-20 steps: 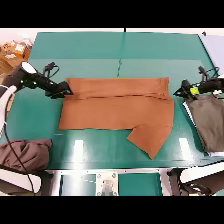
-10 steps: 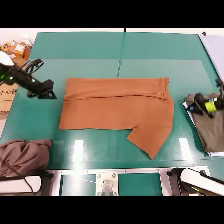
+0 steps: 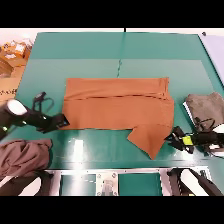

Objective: Fold the shirts.

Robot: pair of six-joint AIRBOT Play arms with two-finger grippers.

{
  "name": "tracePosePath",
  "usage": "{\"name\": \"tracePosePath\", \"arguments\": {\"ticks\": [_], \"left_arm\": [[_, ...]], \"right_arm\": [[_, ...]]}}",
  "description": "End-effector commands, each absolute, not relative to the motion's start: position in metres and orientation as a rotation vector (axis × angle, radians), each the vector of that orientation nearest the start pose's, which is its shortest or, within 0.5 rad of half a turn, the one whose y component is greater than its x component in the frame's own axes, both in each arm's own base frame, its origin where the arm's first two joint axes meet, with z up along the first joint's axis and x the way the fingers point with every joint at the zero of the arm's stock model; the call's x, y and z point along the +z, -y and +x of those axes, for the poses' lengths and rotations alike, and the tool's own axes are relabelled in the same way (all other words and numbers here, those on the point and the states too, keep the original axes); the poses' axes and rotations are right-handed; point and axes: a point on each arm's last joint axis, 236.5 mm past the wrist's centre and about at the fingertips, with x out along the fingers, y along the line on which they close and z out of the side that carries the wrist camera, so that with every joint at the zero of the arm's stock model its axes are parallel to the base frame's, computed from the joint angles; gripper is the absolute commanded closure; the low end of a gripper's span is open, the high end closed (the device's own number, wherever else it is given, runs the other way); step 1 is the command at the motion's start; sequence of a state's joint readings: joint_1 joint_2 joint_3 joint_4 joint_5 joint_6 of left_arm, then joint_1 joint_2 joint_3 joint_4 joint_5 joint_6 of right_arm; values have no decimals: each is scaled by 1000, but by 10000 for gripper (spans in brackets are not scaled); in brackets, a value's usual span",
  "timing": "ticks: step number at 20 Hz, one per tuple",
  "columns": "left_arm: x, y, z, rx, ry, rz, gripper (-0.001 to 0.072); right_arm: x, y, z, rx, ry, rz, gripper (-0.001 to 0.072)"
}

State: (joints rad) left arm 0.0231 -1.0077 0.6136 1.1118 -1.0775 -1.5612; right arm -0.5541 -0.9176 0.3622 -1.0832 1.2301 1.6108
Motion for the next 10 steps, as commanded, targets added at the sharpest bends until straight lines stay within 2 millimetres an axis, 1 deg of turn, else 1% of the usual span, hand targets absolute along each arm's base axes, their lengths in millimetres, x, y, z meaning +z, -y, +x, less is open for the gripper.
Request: {"name": "tracePosePath", "arguments": {"ticks": [1,3,4,6,7,8,10], "left_arm": [[-94,106,253,-79,-1344,-551,11],[-95,103,270,-37,-1254,-590,12],[-91,100,282,-27,-1199,-597,12],[-80,99,304,-2,-1100,-675,12],[-77,100,310,2,-1073,-705,13],[-75,101,311,4,-1068,-724,12],[-76,107,306,-2,-1097,-754,13]], "right_arm": [[-122,-38,177,-229,-1484,1049,425],[-121,-43,191,-210,-1436,1048,425],[-120,-43,197,-208,-1414,1042,419],[-118,-43,204,-185,-1391,1022,419],[-116,-42,206,-183,-1386,1018,419],[-115,-41,208,-181,-1380,1016,419],[-112,-39,212,-179,-1369,1011,419]]}}
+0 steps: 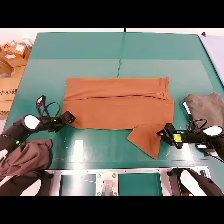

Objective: Fold the shirts.

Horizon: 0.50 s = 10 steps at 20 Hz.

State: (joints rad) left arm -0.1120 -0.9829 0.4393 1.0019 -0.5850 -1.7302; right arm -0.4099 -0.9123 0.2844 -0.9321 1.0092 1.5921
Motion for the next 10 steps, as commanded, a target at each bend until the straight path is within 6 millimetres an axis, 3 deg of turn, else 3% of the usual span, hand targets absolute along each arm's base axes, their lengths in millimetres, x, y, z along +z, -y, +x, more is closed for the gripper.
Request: {"name": "tracePosePath", "arguments": {"ticks": [1,5,6,7,9,10], "left_arm": [[-77,109,304,-3,-1107,-761,13],[-87,113,288,-1,-1167,-777,14],[-92,114,283,5,-1181,-790,118],[-96,114,279,4,-1186,-788,320],[-100,108,284,15,-1141,-777,403],[-100,103,289,28,-1109,-776,662]], "right_arm": [[-111,-37,215,-180,-1359,1008,419],[-109,-38,215,-157,-1363,988,445],[-108,-41,212,-142,-1377,982,459],[-108,-43,210,-128,-1389,977,468],[-107,-45,207,-116,-1403,977,682],[-107,-47,206,-107,-1410,971,695]]}}
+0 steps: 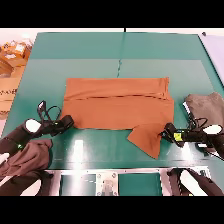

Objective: Fold the shirts.

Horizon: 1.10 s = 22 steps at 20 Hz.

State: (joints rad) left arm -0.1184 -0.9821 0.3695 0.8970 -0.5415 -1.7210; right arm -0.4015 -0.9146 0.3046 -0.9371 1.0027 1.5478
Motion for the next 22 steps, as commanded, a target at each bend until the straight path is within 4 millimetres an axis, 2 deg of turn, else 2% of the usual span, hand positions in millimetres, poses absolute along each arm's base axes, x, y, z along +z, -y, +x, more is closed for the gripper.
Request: {"name": "tracePosePath", "arguments": {"ticks": [1,4,6,9,12,14,18,20,22], "left_arm": [[-99,102,292,28,-1094,-769,687],[-95,111,279,-64,-1178,-665,688],[-87,112,262,-132,-1295,-522,688],[-70,87,246,-121,-1430,-306,688],[-56,80,237,-142,-1486,-224,688],[-46,81,249,-150,-1447,-224,688],[-14,90,295,-189,-1292,-234,689],[-9,97,315,-203,-1273,-251,689],[-9,98,336,-200,-1267,-251,689]], "right_arm": [[-106,-48,204,-91,-1417,961,695],[-99,-45,195,-65,-1478,899,696],[-91,-31,191,-109,-1522,853,696],[-78,-14,181,-163,-1589,790,695],[-70,-13,177,-173,-1592,779,696],[-50,-16,191,-136,-1539,793,695],[1,-23,242,-5,-1375,809,695],[14,-28,271,57,-1335,865,695],[24,-27,308,114,-1276,909,695]]}}
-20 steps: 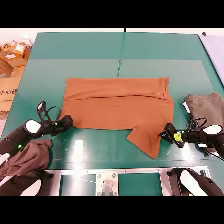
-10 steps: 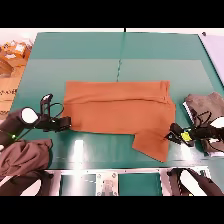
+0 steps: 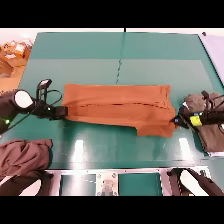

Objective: Fold the shirts.

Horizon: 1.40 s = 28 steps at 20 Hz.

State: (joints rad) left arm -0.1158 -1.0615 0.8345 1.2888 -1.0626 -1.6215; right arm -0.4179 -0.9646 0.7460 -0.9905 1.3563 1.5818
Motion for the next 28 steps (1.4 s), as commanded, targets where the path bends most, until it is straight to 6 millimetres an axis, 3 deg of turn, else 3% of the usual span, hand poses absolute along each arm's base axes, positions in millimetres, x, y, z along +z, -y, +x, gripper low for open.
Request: {"name": "tracePosePath", "arguments": {"ticks": [1,4,11,12,14,15,18,21,22,24,28], "left_arm": [[-9,99,348,-199,-1259,-252,689],[-12,106,393,-199,-1222,-274,688],[-66,118,480,-149,-1214,-363,687],[-68,118,491,-138,-1195,-376,661],[-55,110,511,-117,-1121,-347,-13],[-44,98,520,-88,-1091,-316,13],[-6,64,535,-27,-1066,-327,12],[9,49,528,-11,-1113,-334,12],[9,48,524,-11,-1132,-335,12],[6,52,518,-19,-1161,-345,12],[9,65,517,-59,-1169,-398,12]], "right_arm": [[28,-28,331,156,-1242,928,695],[20,-26,392,209,-1208,944,695],[-55,-6,499,201,-1238,972,692],[-61,-5,510,223,-1224,964,653],[-59,10,526,244,-1185,931,342],[-51,21,528,260,-1163,907,278],[-34,61,507,317,-1168,860,278],[-45,97,474,315,-1227,837,267],[-51,101,465,317,-1247,833,176],[-66,94,451,358,-1277,827,161],[-97,56,436,468,-1355,788,105]]}}
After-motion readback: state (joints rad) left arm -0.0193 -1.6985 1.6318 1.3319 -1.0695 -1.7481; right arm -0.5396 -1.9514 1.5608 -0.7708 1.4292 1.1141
